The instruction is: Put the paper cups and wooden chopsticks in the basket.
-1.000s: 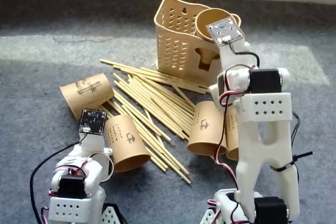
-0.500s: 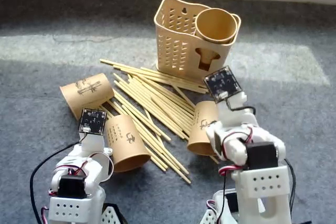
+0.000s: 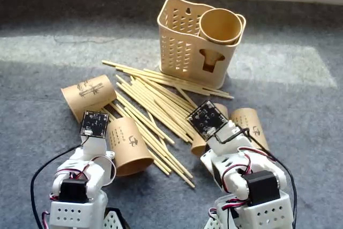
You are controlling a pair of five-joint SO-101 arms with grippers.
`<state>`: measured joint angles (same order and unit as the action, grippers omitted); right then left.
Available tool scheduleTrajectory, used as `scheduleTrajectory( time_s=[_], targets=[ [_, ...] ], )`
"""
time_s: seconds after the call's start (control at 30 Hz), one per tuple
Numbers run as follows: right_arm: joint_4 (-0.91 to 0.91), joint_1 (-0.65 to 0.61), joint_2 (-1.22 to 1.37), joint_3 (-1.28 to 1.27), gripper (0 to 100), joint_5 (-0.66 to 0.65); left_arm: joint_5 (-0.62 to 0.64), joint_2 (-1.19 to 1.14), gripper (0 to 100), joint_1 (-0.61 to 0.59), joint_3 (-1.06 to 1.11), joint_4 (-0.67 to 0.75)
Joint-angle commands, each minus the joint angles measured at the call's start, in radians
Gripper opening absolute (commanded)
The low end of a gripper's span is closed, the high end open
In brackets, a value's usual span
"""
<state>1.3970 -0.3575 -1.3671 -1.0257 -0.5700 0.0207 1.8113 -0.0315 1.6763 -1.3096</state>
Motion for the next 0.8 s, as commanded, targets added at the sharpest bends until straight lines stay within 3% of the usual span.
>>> scheduleTrajectory(
  time_s=[0.0,0.23,0.57,0.77],
  targets=[
    [0.024,-0.012,-0.01,0.002,22.8,-0.063,-0.008,0.01,1,-0.002,0.019,-0.005],
    [-0.033,-0.002,-0.01,-0.131,22.8,-0.173,-0.008,0.01,1,-0.002,0.019,-0.005],
    [-0.309,0.101,-0.015,-0.297,22.4,-0.178,-0.008,0.01,1,-0.002,0.019,-0.005],
    [-0.346,0.099,-0.016,-0.318,8.1,-0.178,-0.008,0.01,1,-0.002,0.019,-0.005]
  ],
)
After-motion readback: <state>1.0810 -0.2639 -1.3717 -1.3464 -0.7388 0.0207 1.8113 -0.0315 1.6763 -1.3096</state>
